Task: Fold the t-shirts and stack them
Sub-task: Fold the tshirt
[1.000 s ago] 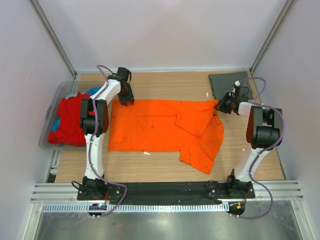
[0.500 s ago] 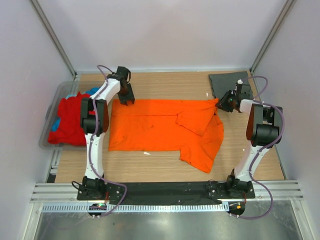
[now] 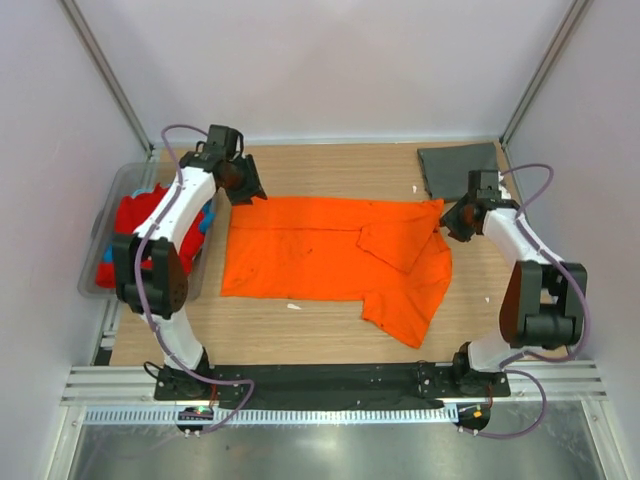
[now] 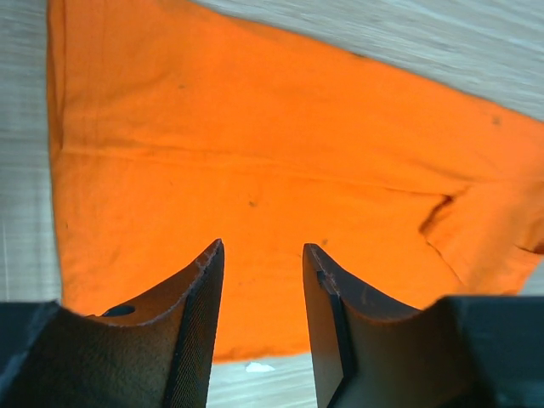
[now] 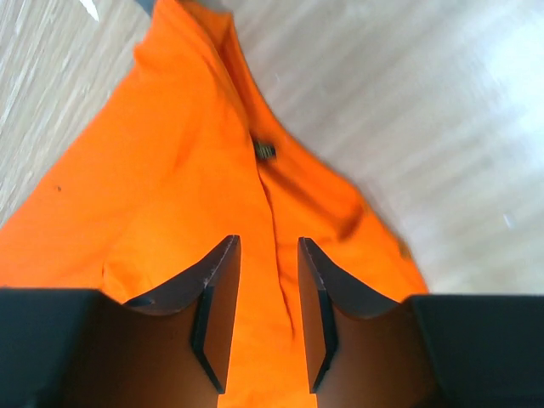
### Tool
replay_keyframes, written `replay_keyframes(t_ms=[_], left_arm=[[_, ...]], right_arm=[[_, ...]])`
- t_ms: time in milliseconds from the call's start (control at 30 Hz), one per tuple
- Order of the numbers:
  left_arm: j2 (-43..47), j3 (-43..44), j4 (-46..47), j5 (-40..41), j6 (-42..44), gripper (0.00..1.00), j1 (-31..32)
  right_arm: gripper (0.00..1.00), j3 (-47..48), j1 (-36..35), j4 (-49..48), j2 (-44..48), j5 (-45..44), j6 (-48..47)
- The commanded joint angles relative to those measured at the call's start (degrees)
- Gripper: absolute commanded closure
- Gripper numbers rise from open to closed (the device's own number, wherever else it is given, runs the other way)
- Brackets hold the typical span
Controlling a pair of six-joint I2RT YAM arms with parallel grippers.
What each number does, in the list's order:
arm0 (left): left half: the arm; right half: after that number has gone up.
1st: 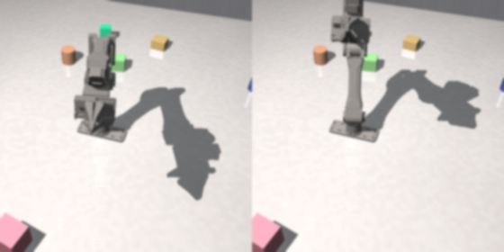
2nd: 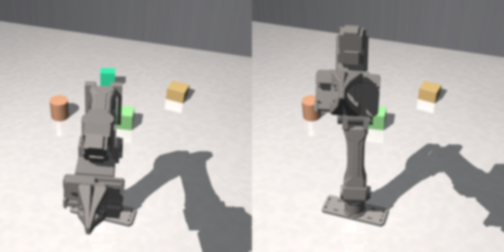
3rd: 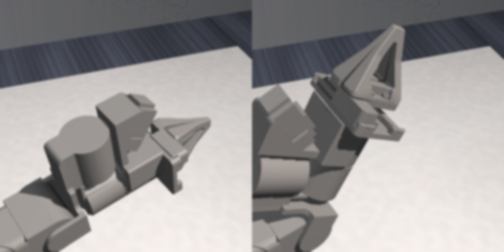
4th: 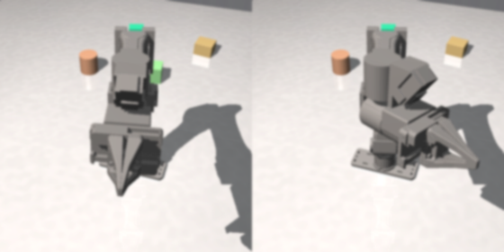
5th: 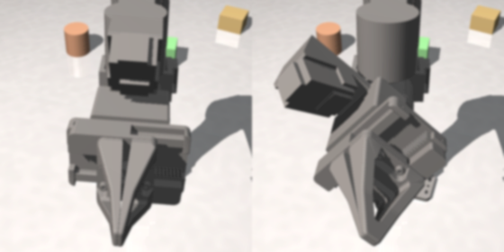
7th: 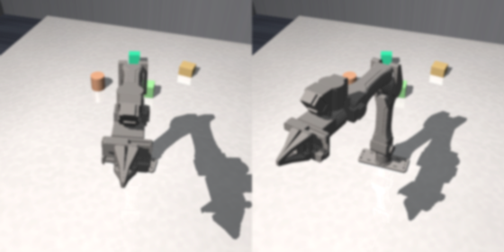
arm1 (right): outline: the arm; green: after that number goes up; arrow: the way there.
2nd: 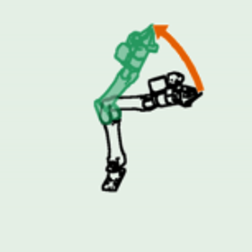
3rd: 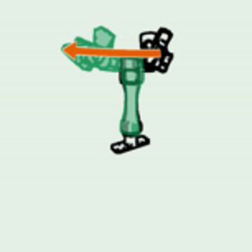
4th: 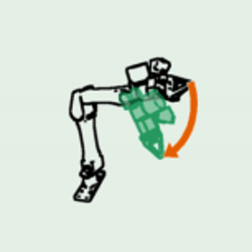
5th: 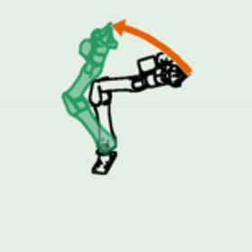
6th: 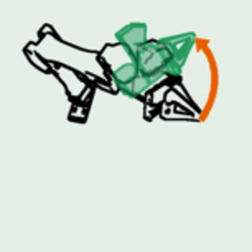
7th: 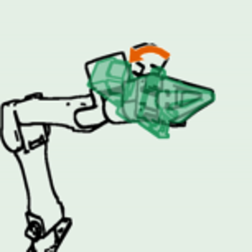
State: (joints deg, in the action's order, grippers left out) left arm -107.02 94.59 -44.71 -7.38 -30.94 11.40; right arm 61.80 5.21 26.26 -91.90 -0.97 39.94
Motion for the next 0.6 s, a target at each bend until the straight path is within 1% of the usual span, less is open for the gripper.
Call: replay_keyframes(t_ms=[0, 67, 133, 200, 267, 300, 400, 533, 567], left_arm=[[6.5, -4.9, 3.0, -1.1, -2.0, 0.56, 0.4], [9.7, -8.4, 3.0, -2.6, -3.6, 0.56, 0.4], [12.5, -11.3, 4.3, -3.5, -5.4, 0.56, 0.4], [17.1, -15.2, 4.5, 0.1, -9.5, 0.56, 0.4], [20.4, -19.5, 5.2, 4.8, -14.6, 0.56, 0.4], [23.3, -20.7, 4.7, 6.5, -16.8, 0.56, 0.3], [26.3, -22.3, 0.5, 13.6, -23.6, 0.56, 0.3], [29.8, -25.0, -4.2, 16.6, -29.2, 0.56, 0.3], [30.5, -25.9, -4.4, 16.9, -30.4, 0.56, 0.3]], right_arm=[[0.6, -2.9, -1.4, 8.2, 7.3, -7.2, 6.8], [0.59, -3.4, -2.7, 13.2, 9.7, -8.4, 10.0], [0.59, -4.7, -5.8, 16.1, 11.2, -10.3, 13.2], [0.59, -6.2, -11.8, 20.4, 12.6, -11.4, 19.7], [0.6, -7.3, -15.4, 24.0, 13.1, -11.4, 23.8], [0.61, -8.2, -18.8, 25.8, 13.4, -11.3, 26.7], [0.61, -10.1, -23.6, 27.4, 14.5, -11.4, 31.7], [0.6, -13.6, -32.0, 30.0, 19.4, -12.1, 38.6], [0.6, -16.2, -33.2, 29.9, 20.3, -12.0, 40.1]])
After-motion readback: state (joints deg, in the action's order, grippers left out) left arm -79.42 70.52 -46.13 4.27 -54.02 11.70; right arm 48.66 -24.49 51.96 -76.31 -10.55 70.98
